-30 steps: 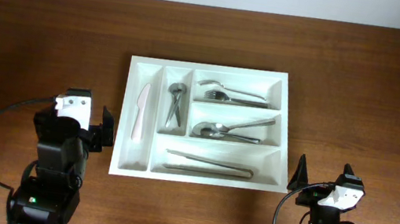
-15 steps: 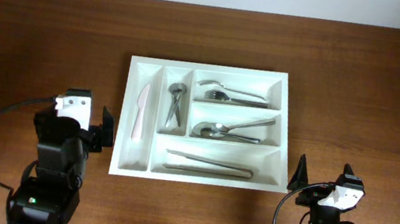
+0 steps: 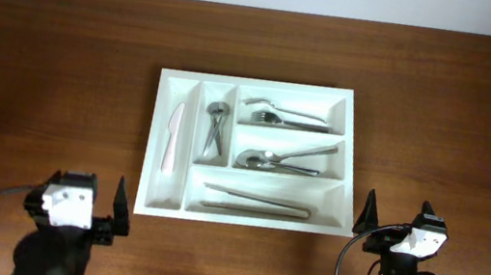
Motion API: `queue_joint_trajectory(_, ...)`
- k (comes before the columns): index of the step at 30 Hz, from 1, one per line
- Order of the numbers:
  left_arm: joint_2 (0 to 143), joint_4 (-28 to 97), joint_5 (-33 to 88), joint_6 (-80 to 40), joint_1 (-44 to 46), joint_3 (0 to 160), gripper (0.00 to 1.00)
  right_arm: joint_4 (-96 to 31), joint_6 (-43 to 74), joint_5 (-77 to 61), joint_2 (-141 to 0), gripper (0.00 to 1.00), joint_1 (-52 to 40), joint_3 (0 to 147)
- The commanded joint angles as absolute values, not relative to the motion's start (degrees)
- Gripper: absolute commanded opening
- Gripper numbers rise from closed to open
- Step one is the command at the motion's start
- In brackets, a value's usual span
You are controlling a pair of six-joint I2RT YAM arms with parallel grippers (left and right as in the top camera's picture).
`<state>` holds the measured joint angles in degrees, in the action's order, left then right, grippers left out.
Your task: Pack container
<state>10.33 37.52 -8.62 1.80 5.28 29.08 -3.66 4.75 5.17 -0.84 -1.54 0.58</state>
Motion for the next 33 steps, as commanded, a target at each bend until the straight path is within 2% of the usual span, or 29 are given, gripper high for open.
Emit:
queue_joint_trajectory(1,5.3,32.5,-5.0,3.8,5.2,21.9,0.99,-4.1,5.4,6.5,-0.3,0.99,-1.9,0.3)
queue_joint_trajectory(4,2.8,23.5,-3.6,6.5,5.2,16.0,0.99,-4.1,5.4,6.5,-0.3,0.99,-1.9,0.3)
queue_joint_trajectory(10,0.3,-2.4,-2.8,10.0,5.2,1.0,0.99,-4.1,5.4,6.5,-0.3,0.99,-1.9,0.3)
queue_joint_trajectory(16,0.3,5.0,-2.2,8.1,5.2,0.5,0.99,-4.1,5.4,6.5,-0.3,0.99,-1.9,0.3)
queue_joint_trajectory(33,0.3,4.8,-1.2,8.7,5.2,0.5,0.99,-4.1,5.4,6.5,-0.3,0.99,-1.9,0.3)
